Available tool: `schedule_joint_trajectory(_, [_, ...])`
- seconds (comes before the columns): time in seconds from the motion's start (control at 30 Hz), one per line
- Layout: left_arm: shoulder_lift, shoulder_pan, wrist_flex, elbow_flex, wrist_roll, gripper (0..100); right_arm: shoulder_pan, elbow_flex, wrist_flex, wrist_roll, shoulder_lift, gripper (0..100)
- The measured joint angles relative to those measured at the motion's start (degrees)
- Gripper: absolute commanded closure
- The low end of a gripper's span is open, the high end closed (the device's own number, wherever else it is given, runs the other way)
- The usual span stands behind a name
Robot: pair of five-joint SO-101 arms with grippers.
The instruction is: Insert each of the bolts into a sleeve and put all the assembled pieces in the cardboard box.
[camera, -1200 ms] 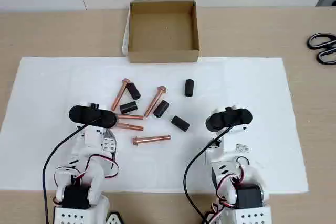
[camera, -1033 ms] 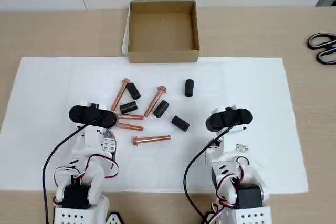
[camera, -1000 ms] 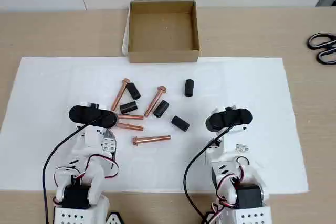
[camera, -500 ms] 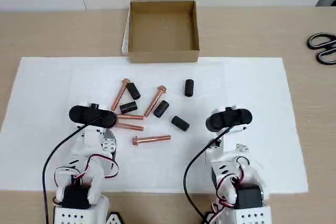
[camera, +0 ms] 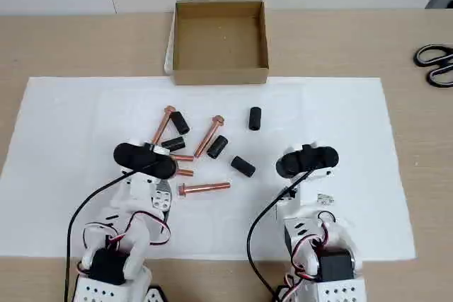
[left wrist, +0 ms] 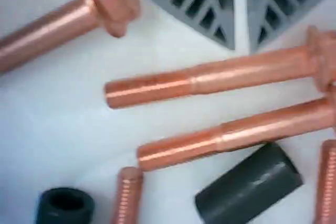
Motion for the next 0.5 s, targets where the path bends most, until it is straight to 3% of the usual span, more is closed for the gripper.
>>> schedule_joint_trajectory(0.5, [0.0, 1.1, -0.6, 0.0, 0.0, 99, 0.0, 0.0, 0.0, 0.0, 0.0, 97.3])
